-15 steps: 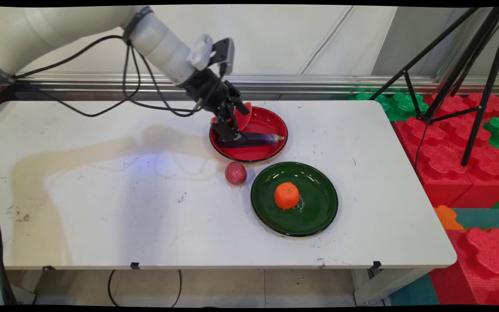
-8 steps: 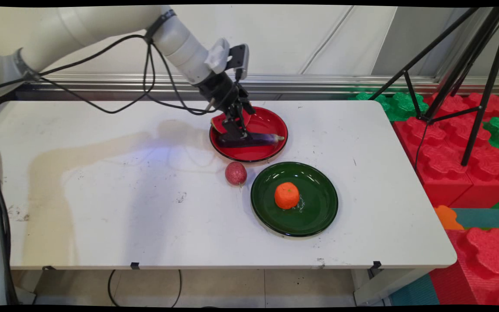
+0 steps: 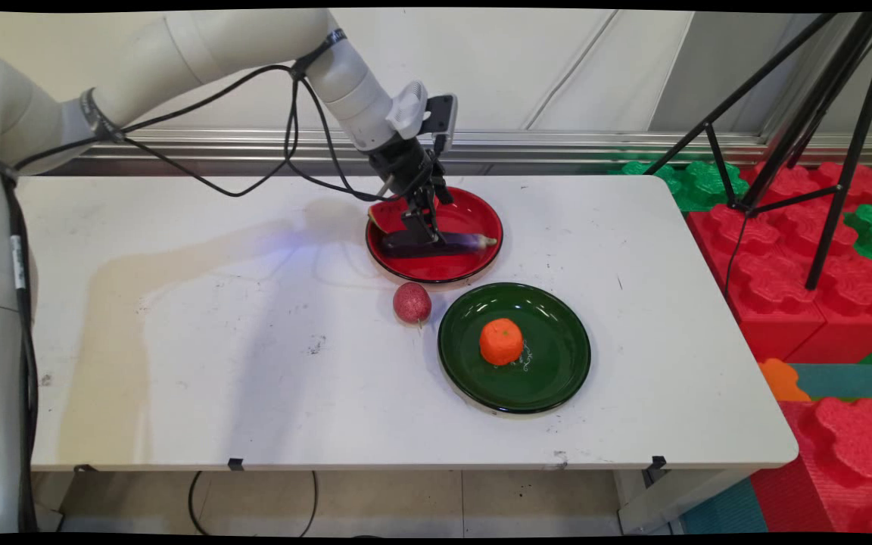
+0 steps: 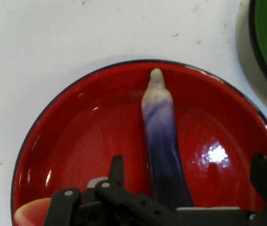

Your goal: Pick up the eggplant from the red plate, then place the picked object on the table

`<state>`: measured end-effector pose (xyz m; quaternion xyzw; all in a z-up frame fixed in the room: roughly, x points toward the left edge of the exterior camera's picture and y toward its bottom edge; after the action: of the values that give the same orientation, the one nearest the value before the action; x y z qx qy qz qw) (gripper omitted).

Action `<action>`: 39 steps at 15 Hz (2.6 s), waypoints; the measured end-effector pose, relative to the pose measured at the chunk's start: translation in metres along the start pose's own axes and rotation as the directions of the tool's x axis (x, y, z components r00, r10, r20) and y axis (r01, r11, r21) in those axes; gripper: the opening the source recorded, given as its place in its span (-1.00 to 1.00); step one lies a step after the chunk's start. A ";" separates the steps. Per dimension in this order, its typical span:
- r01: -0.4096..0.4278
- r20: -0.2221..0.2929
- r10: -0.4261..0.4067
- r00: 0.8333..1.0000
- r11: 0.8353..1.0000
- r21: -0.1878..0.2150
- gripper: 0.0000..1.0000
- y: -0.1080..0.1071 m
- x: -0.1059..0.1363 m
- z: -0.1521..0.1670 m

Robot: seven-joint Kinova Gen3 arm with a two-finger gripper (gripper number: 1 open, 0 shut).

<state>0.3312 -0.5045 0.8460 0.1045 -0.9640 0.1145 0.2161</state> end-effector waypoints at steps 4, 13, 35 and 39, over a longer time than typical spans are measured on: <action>-0.012 0.029 0.012 1.000 1.000 -0.012 1.00 -0.009 -0.001 0.013; -0.025 0.070 0.028 0.997 0.999 -0.037 1.00 -0.019 -0.008 0.031; -0.038 0.103 0.048 0.994 0.995 -0.091 -1.00 -0.028 -0.017 0.047; -0.035 0.102 0.045 0.994 0.995 -0.098 -1.00 -0.028 -0.018 0.047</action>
<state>0.3358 -0.5411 0.8019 0.0804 -0.9802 0.0667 0.1682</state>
